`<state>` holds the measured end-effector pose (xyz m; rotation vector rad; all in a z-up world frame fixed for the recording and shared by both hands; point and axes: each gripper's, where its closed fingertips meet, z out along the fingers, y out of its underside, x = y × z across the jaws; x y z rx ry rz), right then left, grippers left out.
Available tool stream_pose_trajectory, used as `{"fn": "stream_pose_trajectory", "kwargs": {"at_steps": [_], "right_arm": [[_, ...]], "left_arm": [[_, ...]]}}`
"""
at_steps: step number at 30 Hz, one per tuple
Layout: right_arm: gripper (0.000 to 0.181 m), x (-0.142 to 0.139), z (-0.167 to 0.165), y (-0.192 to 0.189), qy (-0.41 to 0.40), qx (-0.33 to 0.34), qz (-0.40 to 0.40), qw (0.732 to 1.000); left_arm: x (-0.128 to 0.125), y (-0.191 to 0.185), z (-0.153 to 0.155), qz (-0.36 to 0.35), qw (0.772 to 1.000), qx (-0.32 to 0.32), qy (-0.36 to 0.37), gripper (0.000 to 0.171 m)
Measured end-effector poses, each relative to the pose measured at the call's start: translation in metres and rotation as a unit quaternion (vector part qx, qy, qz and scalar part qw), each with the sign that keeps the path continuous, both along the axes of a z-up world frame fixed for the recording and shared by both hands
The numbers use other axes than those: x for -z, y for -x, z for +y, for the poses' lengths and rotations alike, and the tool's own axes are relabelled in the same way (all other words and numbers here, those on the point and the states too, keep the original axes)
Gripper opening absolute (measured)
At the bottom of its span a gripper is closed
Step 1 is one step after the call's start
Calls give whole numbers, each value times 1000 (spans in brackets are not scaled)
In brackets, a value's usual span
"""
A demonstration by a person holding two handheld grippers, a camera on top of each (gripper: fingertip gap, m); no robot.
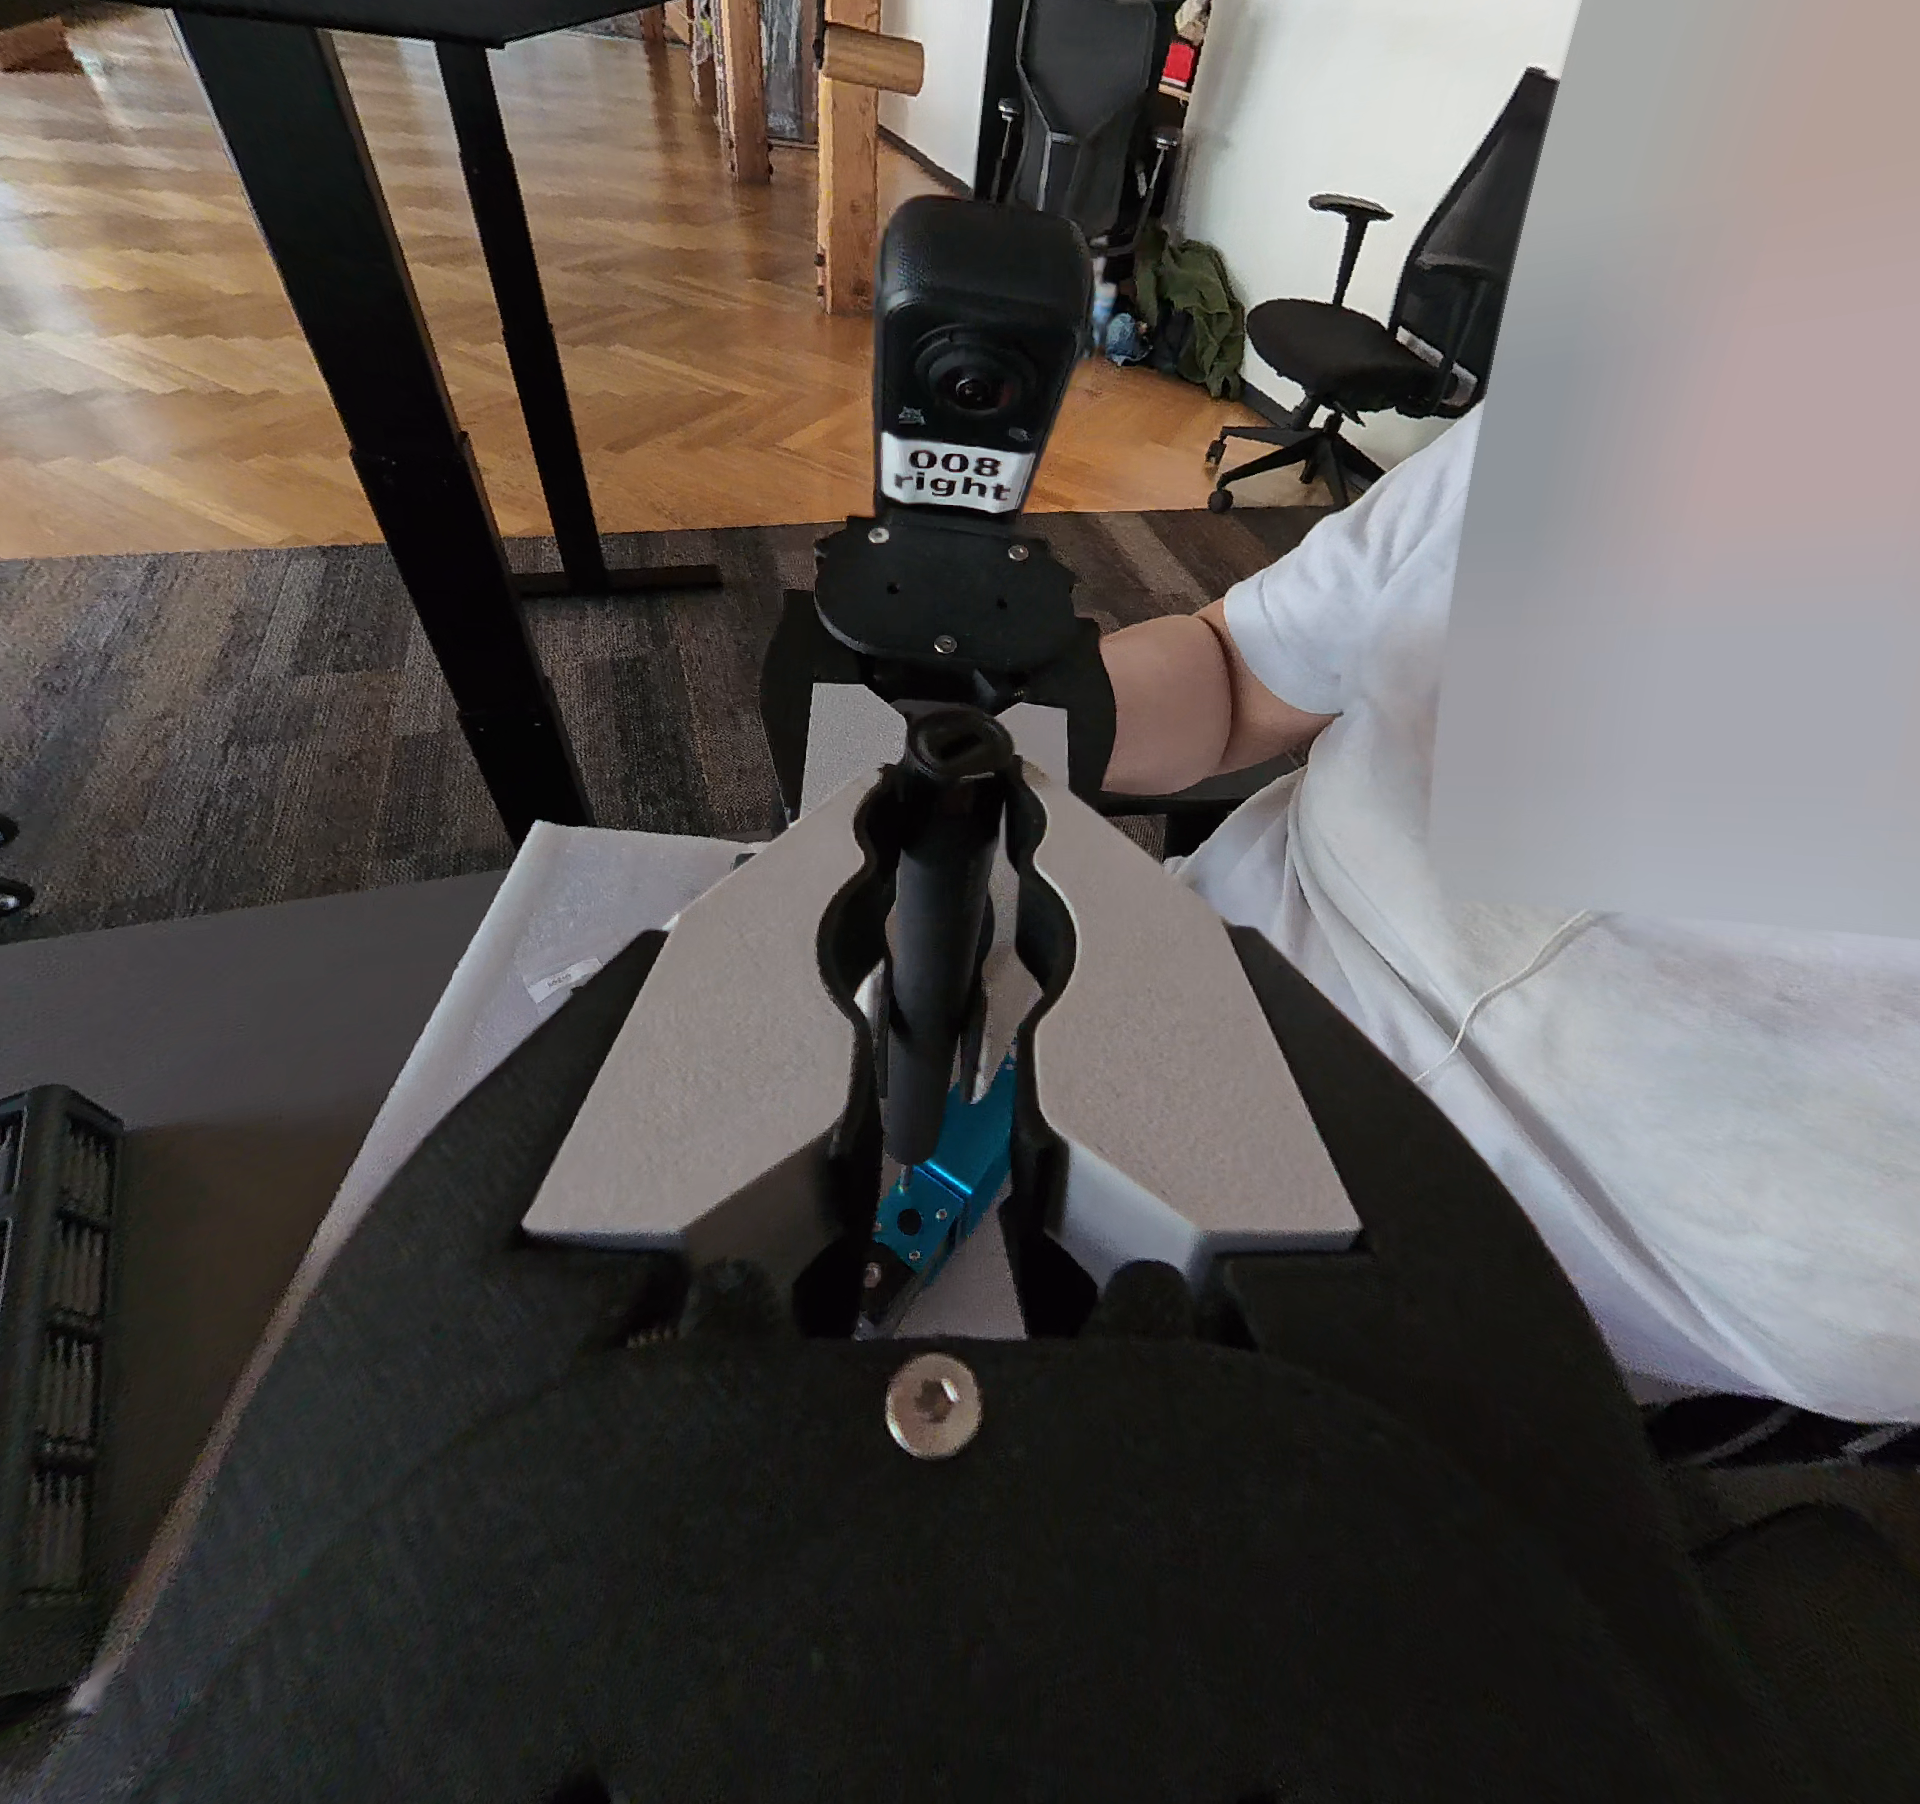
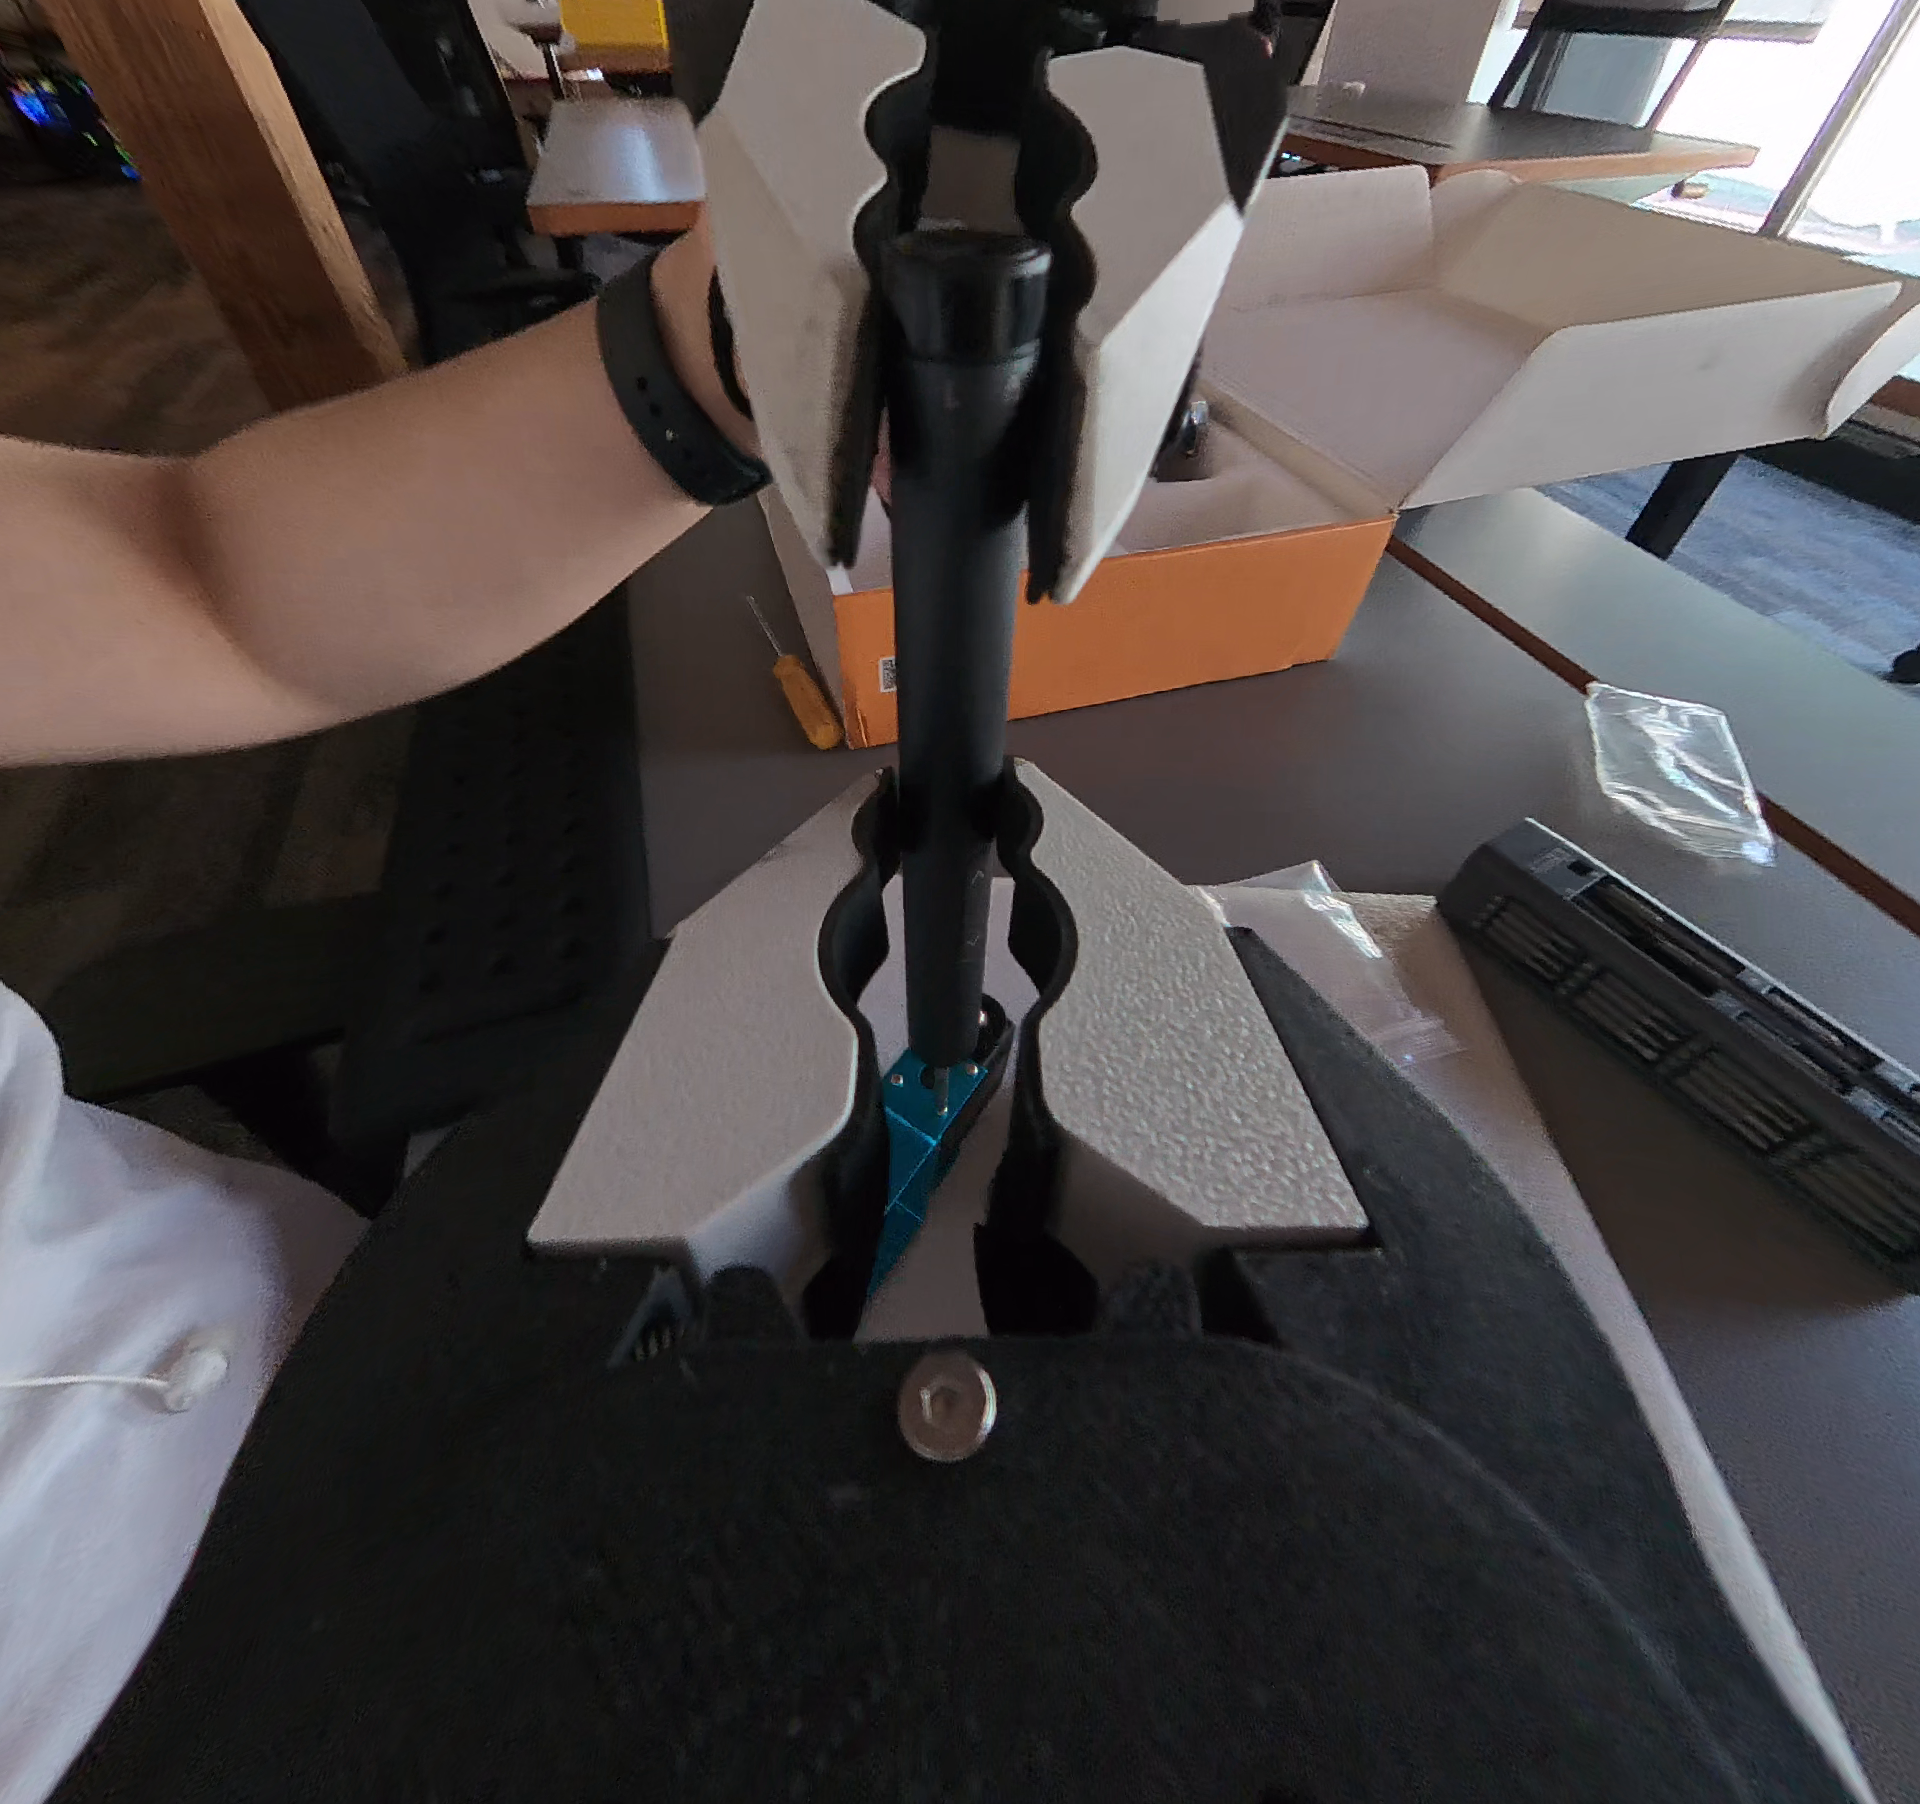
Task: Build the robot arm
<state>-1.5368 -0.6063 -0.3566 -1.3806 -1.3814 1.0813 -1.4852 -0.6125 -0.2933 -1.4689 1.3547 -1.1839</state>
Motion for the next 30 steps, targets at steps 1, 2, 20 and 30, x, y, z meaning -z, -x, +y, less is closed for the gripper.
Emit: {"fn": "stream_pose_trajectory", "kwargs": {"at_steps": [1,2,20,30], "right_arm": [[17,0,0,0,4,0,4,1000],[17,-1,2,0,2,1,8,1000],[17,-62,9,25,95,-77,97,988],[44,-17,23,50,199,-84,36,976]], "left_arm": [[0,1,1,0,1000,-10,6,20],[2,3,1,0,1000,-24,10,25],[55,51,-2,-25,952,-302,31,41],[107,62,1,-4,912,-364,189,16]]}}
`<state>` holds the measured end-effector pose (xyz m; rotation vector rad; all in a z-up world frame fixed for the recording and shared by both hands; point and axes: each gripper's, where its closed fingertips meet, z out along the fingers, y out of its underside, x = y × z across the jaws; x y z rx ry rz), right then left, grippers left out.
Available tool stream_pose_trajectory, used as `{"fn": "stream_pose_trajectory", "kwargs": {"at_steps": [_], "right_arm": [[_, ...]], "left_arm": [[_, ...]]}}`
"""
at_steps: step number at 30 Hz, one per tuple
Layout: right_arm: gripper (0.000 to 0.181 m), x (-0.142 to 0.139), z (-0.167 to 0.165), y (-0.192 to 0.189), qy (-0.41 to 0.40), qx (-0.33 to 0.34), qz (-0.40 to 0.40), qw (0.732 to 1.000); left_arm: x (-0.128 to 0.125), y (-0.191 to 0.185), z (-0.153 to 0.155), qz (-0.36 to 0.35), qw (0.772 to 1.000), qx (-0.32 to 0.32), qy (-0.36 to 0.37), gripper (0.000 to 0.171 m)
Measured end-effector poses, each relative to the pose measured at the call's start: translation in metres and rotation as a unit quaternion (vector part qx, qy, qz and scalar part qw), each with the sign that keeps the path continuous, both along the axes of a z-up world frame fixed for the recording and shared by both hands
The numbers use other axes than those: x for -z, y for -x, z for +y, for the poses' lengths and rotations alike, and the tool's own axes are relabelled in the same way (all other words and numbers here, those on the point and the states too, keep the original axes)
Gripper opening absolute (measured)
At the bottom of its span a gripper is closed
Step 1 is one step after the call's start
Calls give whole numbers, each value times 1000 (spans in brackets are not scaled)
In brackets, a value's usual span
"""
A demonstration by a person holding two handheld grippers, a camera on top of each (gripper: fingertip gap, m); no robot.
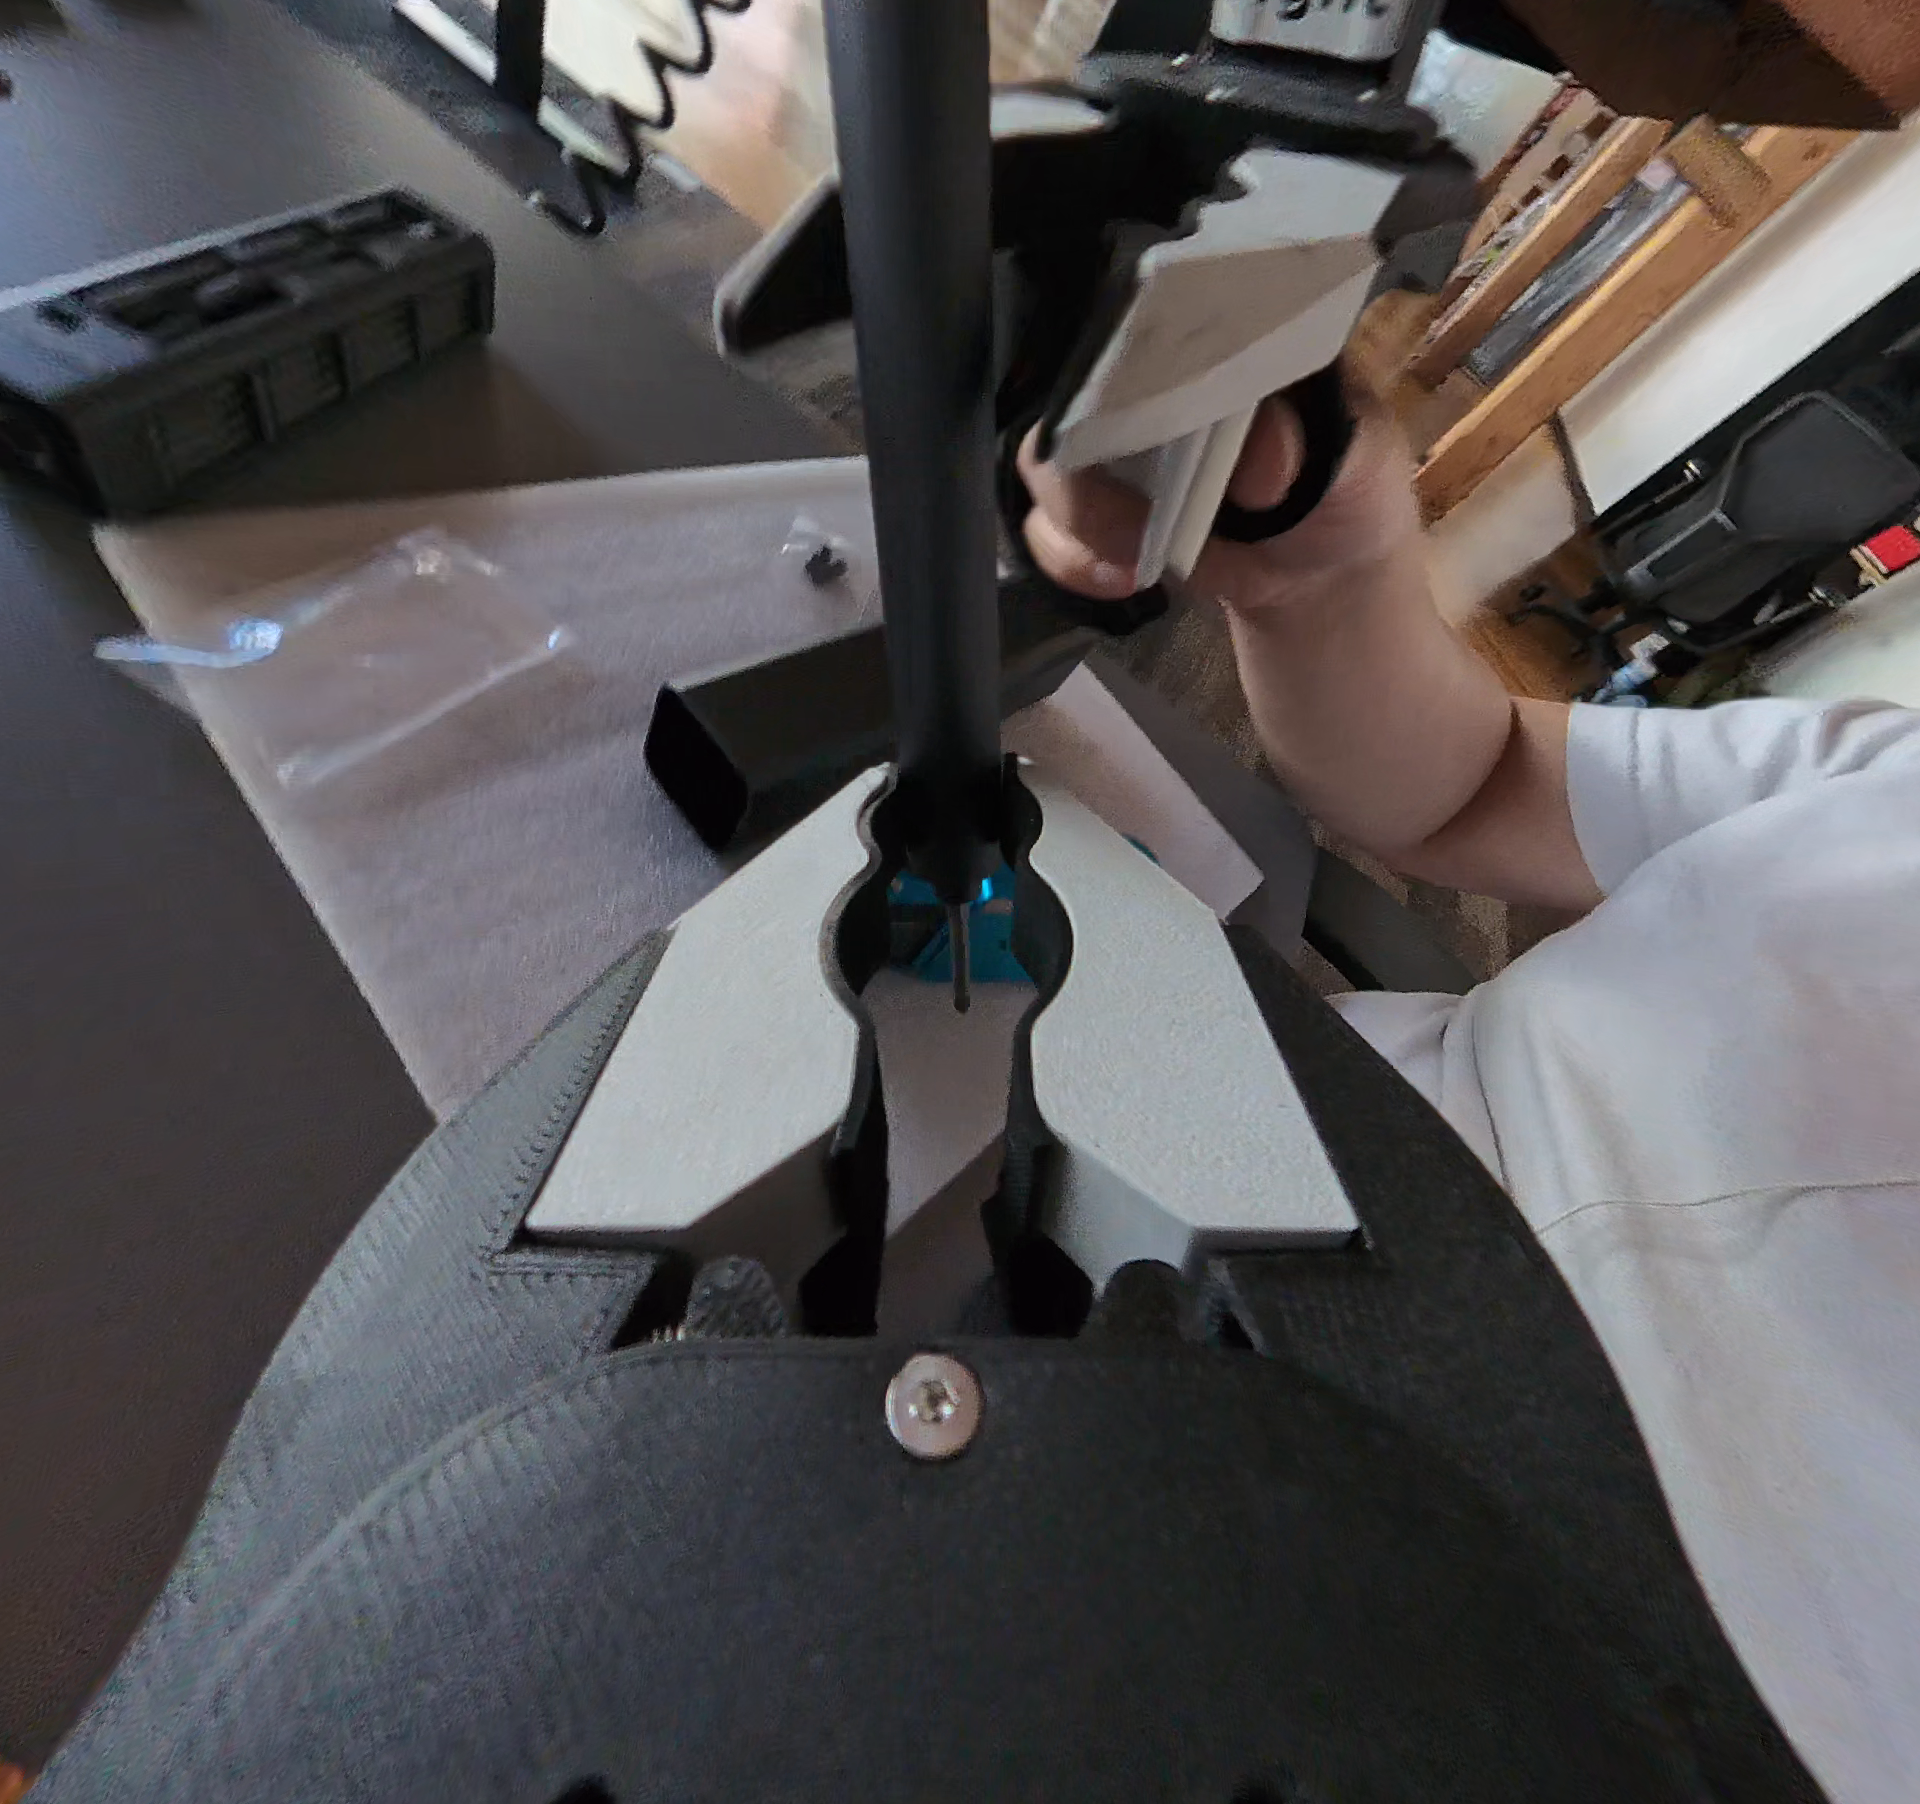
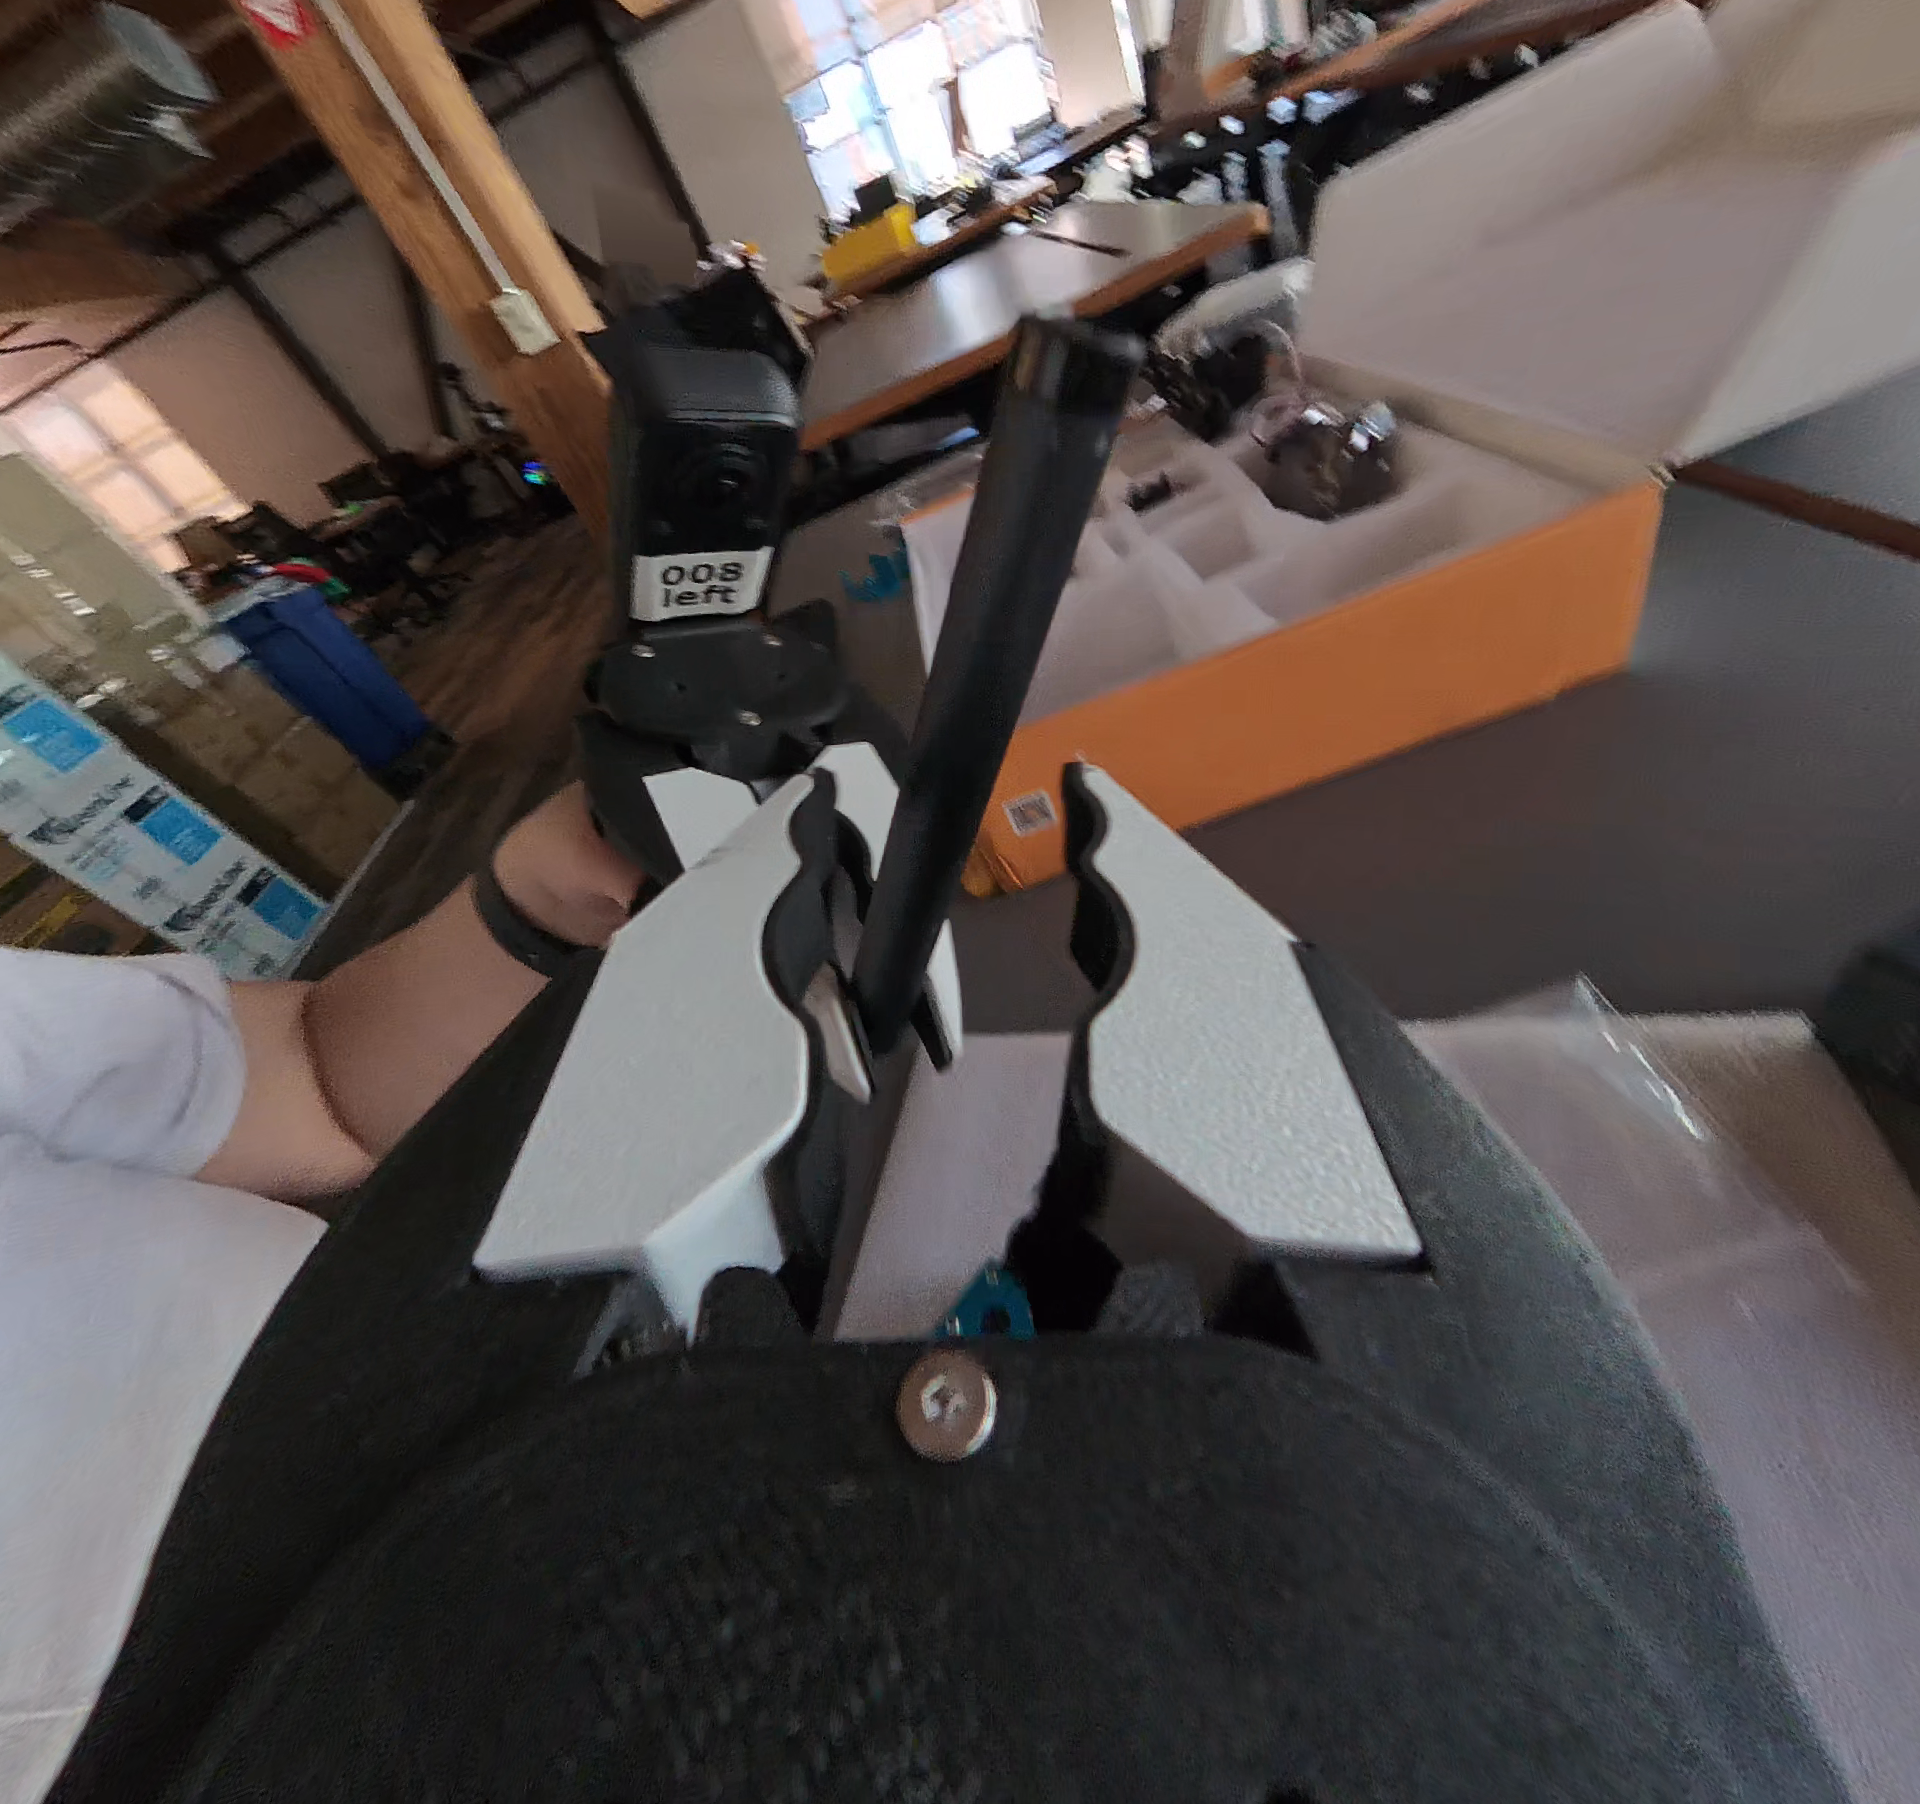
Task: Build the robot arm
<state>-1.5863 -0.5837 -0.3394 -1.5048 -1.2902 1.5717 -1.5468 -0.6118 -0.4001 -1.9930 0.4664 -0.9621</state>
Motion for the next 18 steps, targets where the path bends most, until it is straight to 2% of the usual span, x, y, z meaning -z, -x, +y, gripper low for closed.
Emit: {"fn": "stream_pose_trajectory", "kwargs": {"at_steps": [1,4,6,8,11,14,18], "right_arm": [[49,5,4,-9,2,18,-15,1000],[49,18,3,-49,-16,85,-53,995],[48,30,-6,-70,-41,139,-68,987],[51,54,-22,-80,-79,159,-118,977],[51,94,-37,-86,-122,153,-215,957],[50,110,-42,-80,-126,148,-238,952],[49,126,-41,-72,-160,142,-271,938]], "left_arm": [[9,4,-3,3,1000,-13,23,16],[28,12,-17,-1,995,-40,90,17],[38,12,-23,-26,990,-57,129,17],[53,12,-26,-50,982,-71,168,17],[70,10,-32,-100,968,-79,216,17],[70,17,-32,-161,955,-103,226,16],[74,37,-31,-137,957,-159,199,17]]}}
